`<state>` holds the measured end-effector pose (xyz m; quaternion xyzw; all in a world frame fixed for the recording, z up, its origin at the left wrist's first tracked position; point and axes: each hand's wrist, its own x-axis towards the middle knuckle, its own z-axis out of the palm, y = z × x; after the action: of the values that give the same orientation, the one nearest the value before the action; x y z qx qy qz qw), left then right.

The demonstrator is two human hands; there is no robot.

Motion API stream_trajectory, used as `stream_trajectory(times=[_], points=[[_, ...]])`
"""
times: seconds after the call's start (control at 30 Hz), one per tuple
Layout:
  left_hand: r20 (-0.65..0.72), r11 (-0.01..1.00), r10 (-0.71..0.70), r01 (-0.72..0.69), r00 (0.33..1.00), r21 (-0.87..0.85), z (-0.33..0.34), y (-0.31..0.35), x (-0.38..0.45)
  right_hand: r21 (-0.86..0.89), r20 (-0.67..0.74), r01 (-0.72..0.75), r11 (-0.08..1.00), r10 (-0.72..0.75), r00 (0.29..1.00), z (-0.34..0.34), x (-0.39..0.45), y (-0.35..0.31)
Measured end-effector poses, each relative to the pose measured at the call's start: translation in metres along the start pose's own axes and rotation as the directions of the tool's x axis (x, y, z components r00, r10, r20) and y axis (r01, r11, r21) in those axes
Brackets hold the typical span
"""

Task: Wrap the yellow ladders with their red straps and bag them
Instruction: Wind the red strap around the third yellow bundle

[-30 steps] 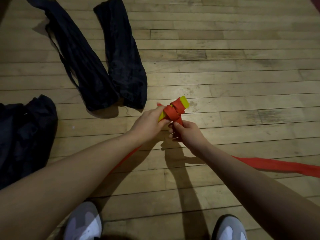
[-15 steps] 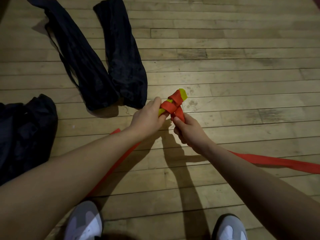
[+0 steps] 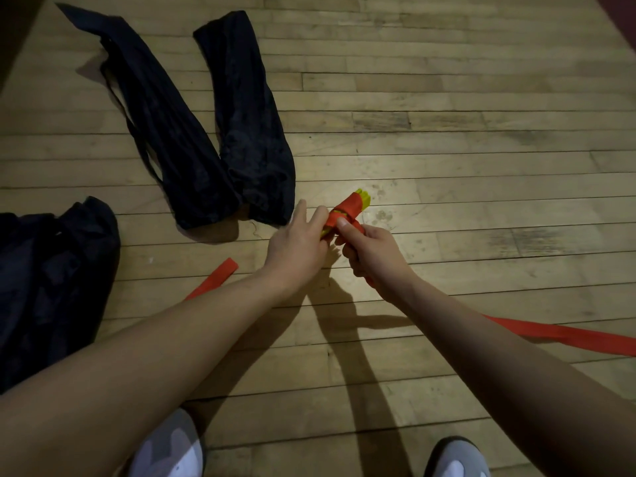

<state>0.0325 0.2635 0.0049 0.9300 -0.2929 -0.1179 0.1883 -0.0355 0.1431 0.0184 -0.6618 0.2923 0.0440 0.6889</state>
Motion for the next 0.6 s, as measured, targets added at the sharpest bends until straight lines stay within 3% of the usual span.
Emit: stream_trajectory(times=[0.13, 0.23, 0.37, 0.43, 0.5, 0.6], points=[[0.054, 0.997, -0.062, 0.064, 0.997, -0.040, 0.002, 0.009, -0.009, 0.015, -0.073, -0.015, 1.000, 0.016, 0.997, 0.002, 0.003, 0.005], [0.074, 0.976, -0.082, 0.095, 0.994, -0.194, 0.000, 0.010, -0.009, 0.070, -0.080, -0.045, 0.997, 0.050, 0.996, 0.001, 0.004, 0.006], [0.235, 0.885, -0.151, 0.237, 0.960, -0.400, -0.008, 0.005, -0.002, 0.126, -0.069, -0.046, 0.991, 0.055, 0.996, -0.002, 0.002, 0.011], [0.288, 0.862, -0.119, 0.243, 0.950, -0.446, -0.014, 0.000, 0.001, 0.131, -0.062, -0.049, 0.990, 0.058, 0.996, -0.006, 0.001, 0.015], [0.314, 0.857, -0.098, 0.240, 0.944, -0.455, -0.016, -0.004, 0.002, 0.127, -0.039, -0.058, 0.990, 0.064, 0.997, -0.006, -0.001, 0.017], [0.294, 0.918, -0.113, 0.213, 0.949, -0.334, -0.010, -0.007, 0.004, 0.123, 0.006, -0.075, 0.990, 0.075, 0.997, -0.006, -0.004, 0.018]])
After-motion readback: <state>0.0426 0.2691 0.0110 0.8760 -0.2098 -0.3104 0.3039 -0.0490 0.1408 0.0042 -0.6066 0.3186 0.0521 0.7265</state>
